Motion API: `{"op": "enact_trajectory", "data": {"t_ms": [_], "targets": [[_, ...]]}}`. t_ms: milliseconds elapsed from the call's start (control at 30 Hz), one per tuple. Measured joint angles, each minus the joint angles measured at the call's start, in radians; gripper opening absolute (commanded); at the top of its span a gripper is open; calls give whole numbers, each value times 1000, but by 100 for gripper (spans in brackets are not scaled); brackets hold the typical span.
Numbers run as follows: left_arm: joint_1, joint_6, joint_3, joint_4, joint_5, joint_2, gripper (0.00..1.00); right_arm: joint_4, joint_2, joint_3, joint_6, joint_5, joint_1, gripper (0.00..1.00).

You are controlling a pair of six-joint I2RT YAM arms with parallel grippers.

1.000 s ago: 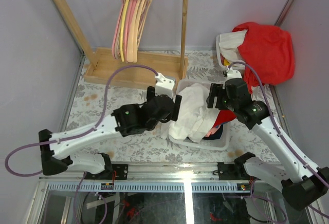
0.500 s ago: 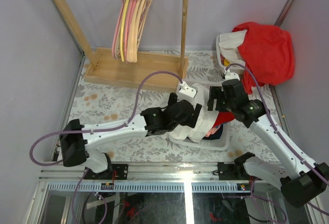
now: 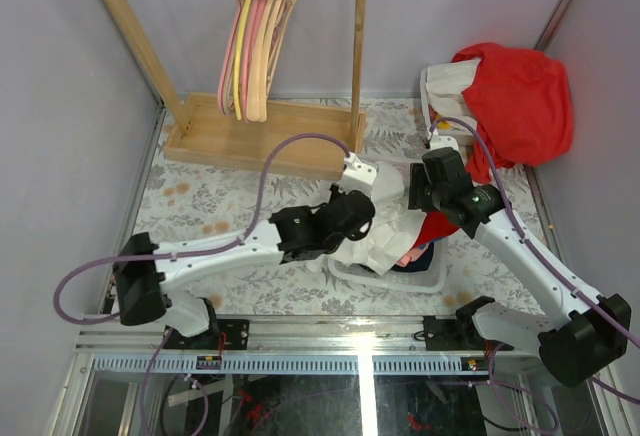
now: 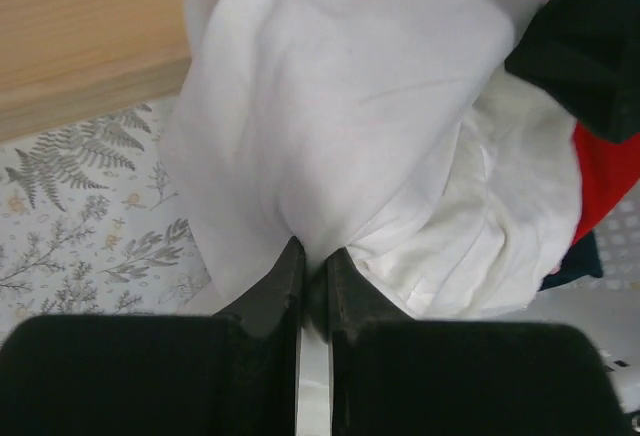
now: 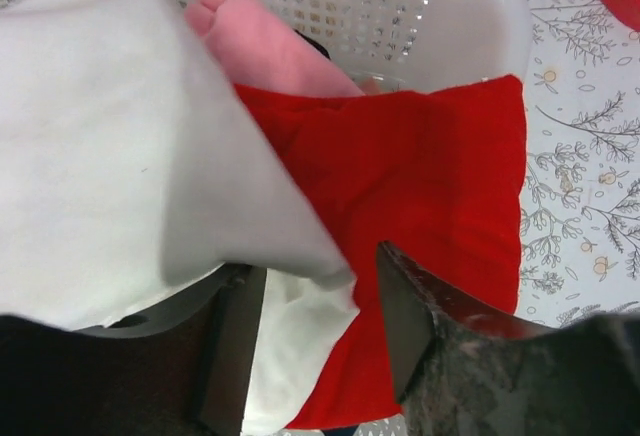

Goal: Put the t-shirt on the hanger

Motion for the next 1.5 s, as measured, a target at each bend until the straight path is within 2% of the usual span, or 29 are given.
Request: {"op": "enact_trajectory", "data": {"t_ms": [67, 133, 167, 233, 300, 533, 767, 867, 967, 1200, 1233, 1267, 1333, 1400, 1467, 1500], "targets": [[1, 2, 1, -7, -15, -60, 0, 3, 14, 19, -11, 6, -1, 40], [1, 8, 6, -14, -27, -116, 0, 11, 31, 43, -18, 6, -1, 42], [1, 12, 10, -18, -33, -145, 0, 16, 38, 55, -18, 4, -1, 48], [1, 23, 26, -24, -41, -188, 0, 31, 46, 71, -21, -2, -1, 71], [1, 39, 60, -33, -48, -211, 0, 51, 45, 77, -29, -12, -1, 76], [1, 68, 140, -53, -51, -215, 0, 169, -10, 17, -33, -150, -1, 77], [1, 56, 76, -53, -26, -223, 0, 275, -64, -90, -14, -298, -1, 78], [1, 37, 36, -53, -4, -233, 0, 316, -112, -133, 2, -344, -1, 75], [1, 17, -2, -51, 19, -243, 0, 344, -131, -147, 17, -346, -1, 73], [1, -17, -59, -45, 44, -264, 0, 343, -32, -143, 19, -336, -1, 72], [1, -19, -63, -45, 45, -267, 2, 343, -28, -145, 20, -337, -1, 71], [1, -23, -68, -45, 46, -271, 8, 349, -26, -148, 20, -338, -1, 67], [1, -29, -77, -45, 47, -279, 34, 359, -26, -154, 20, -345, -1, 54], [1, -40, -88, -46, 50, -286, 53, 375, -20, -157, 17, -357, -1, 36], [1, -51, -100, -47, 55, -292, 64, 389, -15, -158, 16, -369, -1, 25], [1, -56, -106, -48, 56, -296, 67, 396, -14, -158, 15, -373, -1, 18]]}}
